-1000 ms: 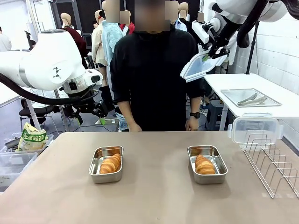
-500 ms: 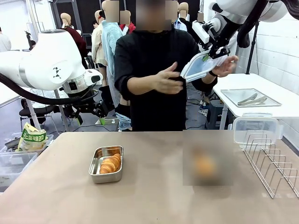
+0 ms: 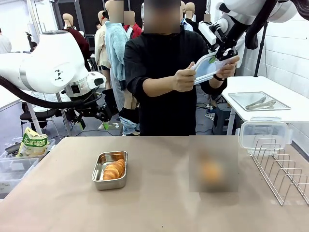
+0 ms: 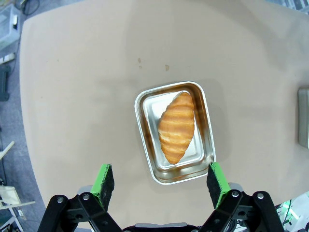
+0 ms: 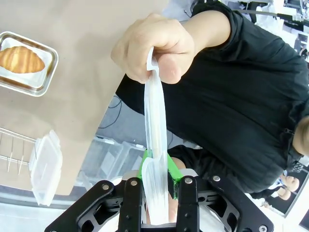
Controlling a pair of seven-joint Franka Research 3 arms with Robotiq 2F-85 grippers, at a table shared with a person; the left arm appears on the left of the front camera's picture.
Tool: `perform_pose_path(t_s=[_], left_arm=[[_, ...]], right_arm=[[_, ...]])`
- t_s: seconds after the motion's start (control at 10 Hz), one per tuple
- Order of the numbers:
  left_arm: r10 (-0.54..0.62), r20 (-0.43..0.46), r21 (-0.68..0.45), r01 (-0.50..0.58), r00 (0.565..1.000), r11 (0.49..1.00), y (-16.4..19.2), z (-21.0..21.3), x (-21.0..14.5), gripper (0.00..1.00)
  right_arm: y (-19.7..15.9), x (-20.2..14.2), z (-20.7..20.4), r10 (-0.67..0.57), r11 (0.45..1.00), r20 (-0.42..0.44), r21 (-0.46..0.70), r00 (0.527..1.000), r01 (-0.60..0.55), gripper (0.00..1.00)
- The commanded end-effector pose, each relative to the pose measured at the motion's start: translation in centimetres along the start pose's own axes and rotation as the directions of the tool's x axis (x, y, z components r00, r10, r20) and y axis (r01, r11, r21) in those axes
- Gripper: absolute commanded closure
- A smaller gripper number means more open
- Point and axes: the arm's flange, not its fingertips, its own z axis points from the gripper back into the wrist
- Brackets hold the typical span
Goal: Place the bread in airtight containers.
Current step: Release when the human grabs the Airtight Container lid.
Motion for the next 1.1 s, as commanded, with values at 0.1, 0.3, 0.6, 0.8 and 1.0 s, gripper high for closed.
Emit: perform_pose_path(t_s=[0.1,0.3,0.6,0.8,1.0], left_arm=[[0.006,0.000,0.017,-0.006,1.000,1.000,0.03,0.17,0.00,0.00],[0.006,0.000,0.017,-0.006,1.000,1.000,0.03,0.17,0.00,0.00],[0.006,0.000,0.017,-0.006,1.000,1.000,0.03,0.17,0.00,0.00],[0.006,0.000,0.017,-0.006,1.000,1.000,0.03,0.17,0.00,0.00],[0.006,0.000,0.017,-0.006,1.000,1.000,0.03,0.17,0.00,0.00]], right_arm=[[-0.33,0.07,0.05,-0.014,1.000,-0.017,0.009,1.000,0.014,1.00],[-0.33,0.07,0.05,-0.014,1.000,-0.017,0.009,1.000,0.014,1.00],[-0.33,0.07,0.05,-0.014,1.000,-0.017,0.009,1.000,0.014,1.00],[-0.09,0.02,0.12,0.000,1.000,-0.001,-0.002,1.000,0.000,1.00],[-0.08,0.61,0.64,0.038,0.999,-0.005,-0.024,0.999,-0.038,0.67]])
